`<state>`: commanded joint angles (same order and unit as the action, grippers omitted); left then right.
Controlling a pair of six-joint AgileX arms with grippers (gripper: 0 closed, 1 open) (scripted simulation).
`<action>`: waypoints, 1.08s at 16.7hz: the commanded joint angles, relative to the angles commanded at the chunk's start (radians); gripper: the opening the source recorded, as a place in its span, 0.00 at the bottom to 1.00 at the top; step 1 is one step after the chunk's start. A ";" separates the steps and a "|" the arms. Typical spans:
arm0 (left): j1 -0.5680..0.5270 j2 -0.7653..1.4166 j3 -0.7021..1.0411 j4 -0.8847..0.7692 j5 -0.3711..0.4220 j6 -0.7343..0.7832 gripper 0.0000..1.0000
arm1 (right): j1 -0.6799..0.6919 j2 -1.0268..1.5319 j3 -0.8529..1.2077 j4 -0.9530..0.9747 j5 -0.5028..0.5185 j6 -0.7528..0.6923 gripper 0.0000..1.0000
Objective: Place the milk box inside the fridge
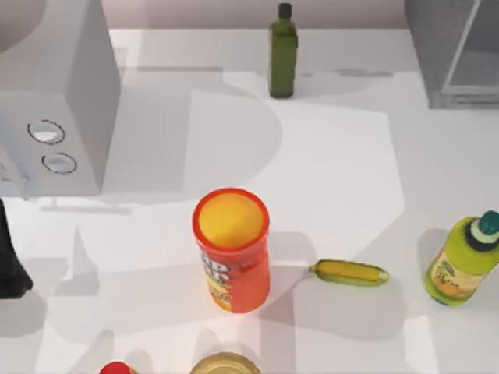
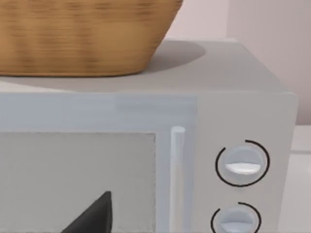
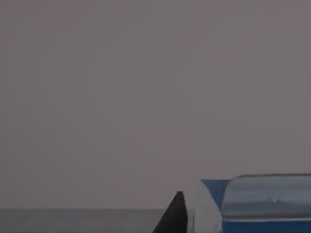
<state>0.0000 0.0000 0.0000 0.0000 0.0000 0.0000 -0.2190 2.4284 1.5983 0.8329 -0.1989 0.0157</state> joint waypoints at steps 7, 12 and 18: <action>0.000 0.000 0.000 0.000 0.000 0.000 1.00 | 0.002 0.008 0.008 -0.008 0.003 0.000 0.15; 0.000 0.000 0.000 0.000 0.000 0.000 1.00 | 0.002 0.008 0.008 -0.008 0.003 0.000 0.53; 0.000 0.000 0.000 0.000 0.000 0.000 1.00 | 0.002 0.008 0.008 -0.008 0.003 0.000 0.98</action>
<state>0.0000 0.0000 0.0000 0.0000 0.0000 0.0000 -0.2175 2.4361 1.6062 0.8248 -0.1957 0.0154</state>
